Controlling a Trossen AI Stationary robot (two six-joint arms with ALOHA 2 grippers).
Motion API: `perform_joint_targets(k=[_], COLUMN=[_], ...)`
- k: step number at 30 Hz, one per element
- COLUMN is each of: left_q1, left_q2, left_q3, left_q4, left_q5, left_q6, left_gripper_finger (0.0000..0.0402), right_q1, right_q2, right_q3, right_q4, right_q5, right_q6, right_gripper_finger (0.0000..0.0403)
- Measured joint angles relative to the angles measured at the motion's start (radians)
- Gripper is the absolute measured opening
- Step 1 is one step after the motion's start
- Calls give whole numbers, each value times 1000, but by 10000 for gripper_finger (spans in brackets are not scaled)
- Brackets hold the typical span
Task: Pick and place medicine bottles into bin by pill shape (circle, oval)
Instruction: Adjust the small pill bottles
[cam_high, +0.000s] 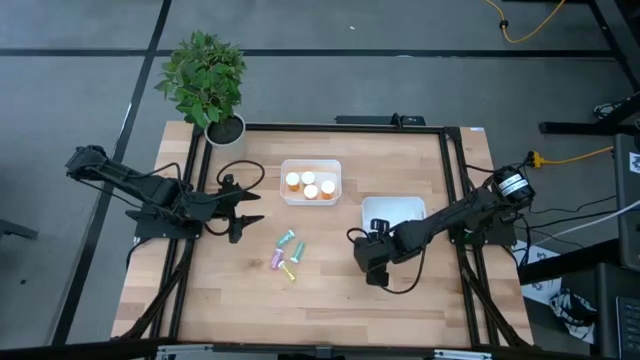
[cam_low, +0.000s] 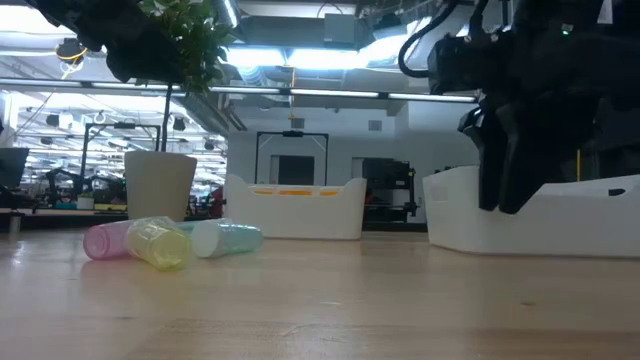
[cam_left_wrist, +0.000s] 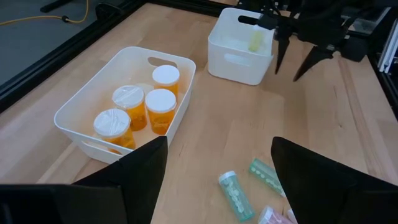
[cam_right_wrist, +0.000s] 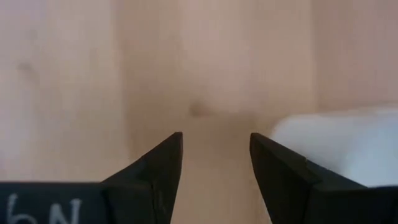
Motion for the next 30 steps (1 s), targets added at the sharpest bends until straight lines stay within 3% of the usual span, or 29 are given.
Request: perform_joint_targets(k=[5, 11, 17, 24, 30], left_q1=[0, 0, 0, 0, -43], left_q2=[0, 0, 0, 0, 109], left_q3=[0, 0, 0, 0, 0], left_q4=[0, 0, 0, 13, 258], left_q5=[0, 0, 0, 23, 250], left_q6=[0, 0, -6, -12, -37], left_gripper_finger=[281, 281, 281, 281, 281], right_q1=[0, -19, -68, -43, 53], right_q2=[0, 0, 0, 2, 2], right_q3=[0, 0, 1, 64, 204], right_q4=[199, 419, 533, 442, 177], right_q5=[-100, -47, -41, -54, -72], right_q6=[-103, -277, -299, -228, -165], right_gripper_finger=[190, 190, 190, 190, 190])
